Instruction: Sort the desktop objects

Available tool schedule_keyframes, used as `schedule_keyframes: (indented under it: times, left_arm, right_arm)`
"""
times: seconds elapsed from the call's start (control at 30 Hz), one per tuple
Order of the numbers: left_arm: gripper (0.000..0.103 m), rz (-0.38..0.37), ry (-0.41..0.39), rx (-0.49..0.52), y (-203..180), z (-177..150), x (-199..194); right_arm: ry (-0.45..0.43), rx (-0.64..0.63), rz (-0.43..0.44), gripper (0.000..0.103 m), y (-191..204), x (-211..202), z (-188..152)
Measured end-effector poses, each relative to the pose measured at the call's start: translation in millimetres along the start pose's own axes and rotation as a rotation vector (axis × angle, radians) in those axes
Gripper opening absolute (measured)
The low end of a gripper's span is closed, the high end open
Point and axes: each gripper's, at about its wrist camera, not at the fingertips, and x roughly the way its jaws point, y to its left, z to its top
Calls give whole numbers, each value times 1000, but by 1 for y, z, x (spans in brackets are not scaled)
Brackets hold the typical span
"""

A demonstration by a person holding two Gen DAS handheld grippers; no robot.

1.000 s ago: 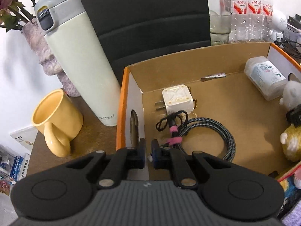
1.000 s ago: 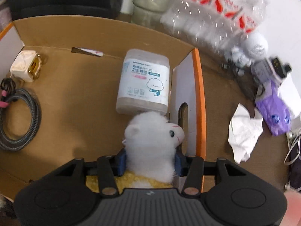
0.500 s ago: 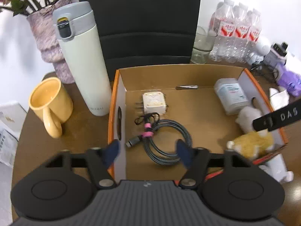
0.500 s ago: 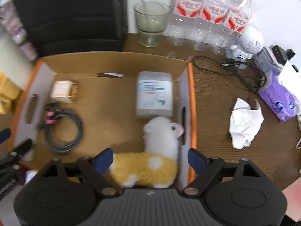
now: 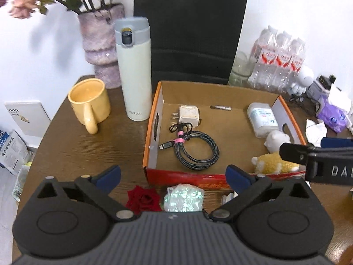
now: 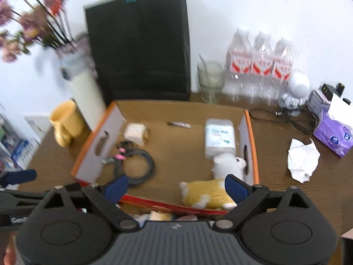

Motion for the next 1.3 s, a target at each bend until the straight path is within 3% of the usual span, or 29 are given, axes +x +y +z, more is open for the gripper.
schedule_keyframes:
  times: [0.13, 0.27, 0.43, 0.6, 0.73, 0.93, 1.1, 1.3]
  left_arm:
    - [103, 17, -95, 22, -5, -26, -21]
    - [103, -18, -140, 15, -7, -62, -37]
    - [103, -18, -254, 70, -11, -110, -57]
    - [103, -30, -282, 56, -10, -158, -68]
    - [103, -63, -308, 27, -1, -201, -75]
    - [103, -16, -358, 27, 12, -253, -81]
    - [103, 2, -311, 2, 21, -278, -74]
    - [103, 23, -296, 43, 20, -290, -63]
  right_arm:
    - [-143, -6, -28, 98, 3, -26, -34]
    - [-258, 3, -64, 102, 1, -50, -77]
    - [-331, 0, -85, 103, -5, -67, -131]
    - [-344, 29, -92, 103, -7, -76, -174]
    - [-327, 21, -68, 103, -3, -74, -227]
    - [-355, -42, -13, 103, 9, -76, -291]
    - [-355, -169, -74, 103, 29, -74, -308]
    - [-299, -109, -31, 103, 15, -63, -317]
